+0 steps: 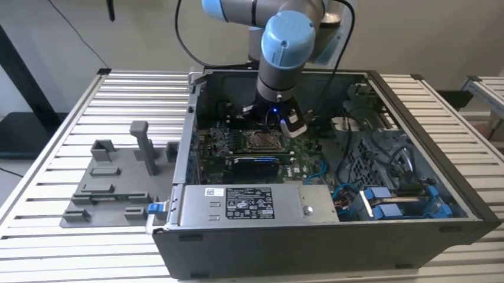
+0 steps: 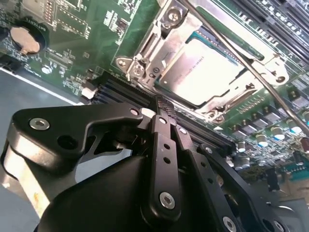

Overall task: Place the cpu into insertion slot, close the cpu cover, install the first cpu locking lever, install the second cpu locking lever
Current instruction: 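Install the first cpu locking lever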

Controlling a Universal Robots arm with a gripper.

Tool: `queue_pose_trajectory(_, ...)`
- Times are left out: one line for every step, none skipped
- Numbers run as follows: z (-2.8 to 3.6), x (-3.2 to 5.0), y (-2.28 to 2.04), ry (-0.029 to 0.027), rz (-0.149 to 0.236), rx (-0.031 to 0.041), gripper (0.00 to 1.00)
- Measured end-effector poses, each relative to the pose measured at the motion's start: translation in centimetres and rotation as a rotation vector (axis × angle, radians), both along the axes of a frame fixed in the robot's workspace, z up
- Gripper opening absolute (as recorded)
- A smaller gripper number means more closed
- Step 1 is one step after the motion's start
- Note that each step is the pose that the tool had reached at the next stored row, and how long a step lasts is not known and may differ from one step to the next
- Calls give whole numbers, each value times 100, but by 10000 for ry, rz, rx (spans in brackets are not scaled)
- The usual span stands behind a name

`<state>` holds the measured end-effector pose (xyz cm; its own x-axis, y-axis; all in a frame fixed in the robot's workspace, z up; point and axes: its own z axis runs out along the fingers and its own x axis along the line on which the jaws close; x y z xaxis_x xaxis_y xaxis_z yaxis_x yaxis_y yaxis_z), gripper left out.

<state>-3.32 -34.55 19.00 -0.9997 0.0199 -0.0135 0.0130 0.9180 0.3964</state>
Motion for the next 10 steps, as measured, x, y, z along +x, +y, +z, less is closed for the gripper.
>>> queue_pose_trajectory(-2,4,-1,0,0,5,11)
queue_pose_trajectory(-3,9,0,0,0,14,11)
queue_pose_trajectory(-4,13,0,-1,-1,30,11)
queue_pose_trajectory(-4,14,0,-2,-1,66,11)
queue_pose_trajectory(0,13,0,-1,-2,103,11)
queue_pose_trajectory(6,10,0,-2,-2,110,11)
queue_pose_trajectory(14,0,0,0,0,123,11)
queue_pose_trajectory(20,-20,2,-5,1,140,11)
queue_pose_trajectory(32,-52,1,-3,0,144,11)
queue_pose_trajectory(44,-83,0,-2,-1,152,11)
